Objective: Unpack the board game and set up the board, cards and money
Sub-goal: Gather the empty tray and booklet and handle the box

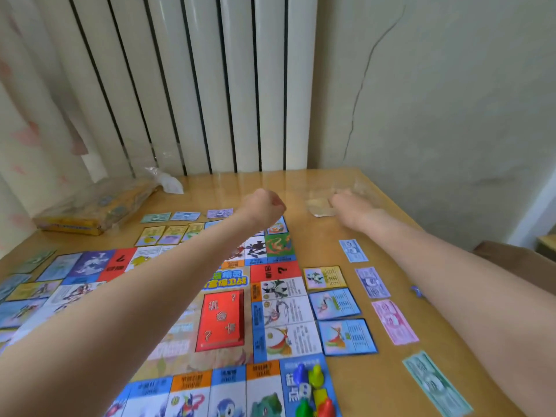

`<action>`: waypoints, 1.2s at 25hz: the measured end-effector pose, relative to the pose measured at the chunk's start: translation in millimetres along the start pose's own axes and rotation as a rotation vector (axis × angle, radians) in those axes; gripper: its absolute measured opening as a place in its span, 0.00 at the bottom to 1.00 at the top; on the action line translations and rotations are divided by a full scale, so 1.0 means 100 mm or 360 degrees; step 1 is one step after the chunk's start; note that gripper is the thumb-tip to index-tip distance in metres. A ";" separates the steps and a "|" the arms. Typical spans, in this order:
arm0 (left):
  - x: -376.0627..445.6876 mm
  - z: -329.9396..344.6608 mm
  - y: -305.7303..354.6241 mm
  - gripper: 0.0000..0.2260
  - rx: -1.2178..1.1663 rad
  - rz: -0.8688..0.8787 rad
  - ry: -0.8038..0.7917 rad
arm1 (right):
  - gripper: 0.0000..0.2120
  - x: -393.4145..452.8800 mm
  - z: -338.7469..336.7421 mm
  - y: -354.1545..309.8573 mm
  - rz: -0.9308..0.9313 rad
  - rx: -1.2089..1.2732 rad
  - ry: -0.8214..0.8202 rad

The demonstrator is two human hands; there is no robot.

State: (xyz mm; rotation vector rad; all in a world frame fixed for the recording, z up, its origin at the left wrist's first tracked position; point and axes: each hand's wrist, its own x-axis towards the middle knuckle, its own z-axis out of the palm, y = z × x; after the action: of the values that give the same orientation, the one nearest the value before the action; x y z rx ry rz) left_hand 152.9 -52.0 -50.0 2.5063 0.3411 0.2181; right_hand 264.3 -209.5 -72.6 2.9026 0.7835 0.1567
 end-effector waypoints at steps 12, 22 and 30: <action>0.24 0.20 0.37 0.17 -0.2151 -0.0538 0.0054 | 0.09 -0.04 -0.32 0.08 -0.0451 0.0152 0.0606; 0.06 -0.24 -0.03 0.06 -0.2109 -0.0812 0.0536 | 0.10 0.16 0.13 -0.33 0.0137 0.0647 0.0025; -0.03 -0.25 -0.02 0.13 -0.1994 -0.0813 0.0507 | 0.10 0.00 -0.24 -0.15 0.0382 0.0568 0.0456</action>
State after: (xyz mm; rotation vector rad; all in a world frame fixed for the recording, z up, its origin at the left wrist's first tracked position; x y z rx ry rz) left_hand 143.4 -37.9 -31.3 1.1063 0.6860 0.4456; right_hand 253.1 -194.1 -51.4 3.3592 0.5407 0.5167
